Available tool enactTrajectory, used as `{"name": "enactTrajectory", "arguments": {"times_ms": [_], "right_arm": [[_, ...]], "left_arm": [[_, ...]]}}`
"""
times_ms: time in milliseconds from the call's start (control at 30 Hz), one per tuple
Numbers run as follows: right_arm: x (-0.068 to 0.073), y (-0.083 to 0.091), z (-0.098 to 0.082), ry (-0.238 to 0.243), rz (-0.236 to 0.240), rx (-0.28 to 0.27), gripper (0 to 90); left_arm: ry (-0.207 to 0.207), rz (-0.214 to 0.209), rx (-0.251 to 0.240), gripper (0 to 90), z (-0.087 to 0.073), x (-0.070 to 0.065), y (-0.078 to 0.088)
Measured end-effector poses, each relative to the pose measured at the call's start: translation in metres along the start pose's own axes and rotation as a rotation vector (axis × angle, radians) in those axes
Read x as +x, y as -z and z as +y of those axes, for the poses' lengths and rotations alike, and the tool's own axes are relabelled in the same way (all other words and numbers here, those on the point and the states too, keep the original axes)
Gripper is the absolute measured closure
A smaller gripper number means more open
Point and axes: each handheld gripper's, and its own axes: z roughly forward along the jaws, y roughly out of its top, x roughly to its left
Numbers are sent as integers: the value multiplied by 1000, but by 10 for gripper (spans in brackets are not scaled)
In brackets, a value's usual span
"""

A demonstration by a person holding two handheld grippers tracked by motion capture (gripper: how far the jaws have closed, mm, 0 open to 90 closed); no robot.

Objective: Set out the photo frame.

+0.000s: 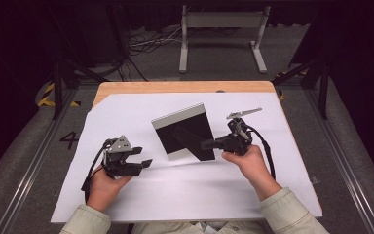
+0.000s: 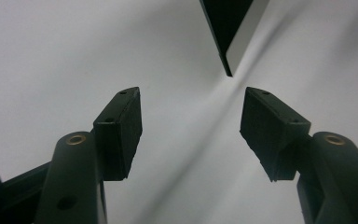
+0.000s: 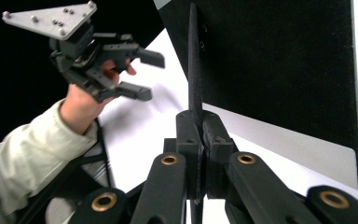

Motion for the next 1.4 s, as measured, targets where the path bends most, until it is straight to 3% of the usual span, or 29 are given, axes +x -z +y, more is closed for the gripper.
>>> {"name": "enactTrajectory", "arguments": {"times_ms": [300,433,733,1133,1300,1400], "right_arm": [[-8,0,2,56,-86,-70,875],[-12,-4,3,57,-97,-71,875],[-15,-12,1,120,-159,-59,875],[-22,-9,-2,167,-151,-28,873],[-23,-7,-5,208,-150,-7,873],[-22,-6,-10,258,-158,6,872]], "left_arm": [[1,-1,0,393,0,0,0],[-3,0,3,393,0,0,-1],[-4,-5,5,393,0,0,-1],[-1,-5,4,393,0,0,-1],[0,-5,2,392,0,0,-1],[-1,-4,3,393,0,0,-1]]}}
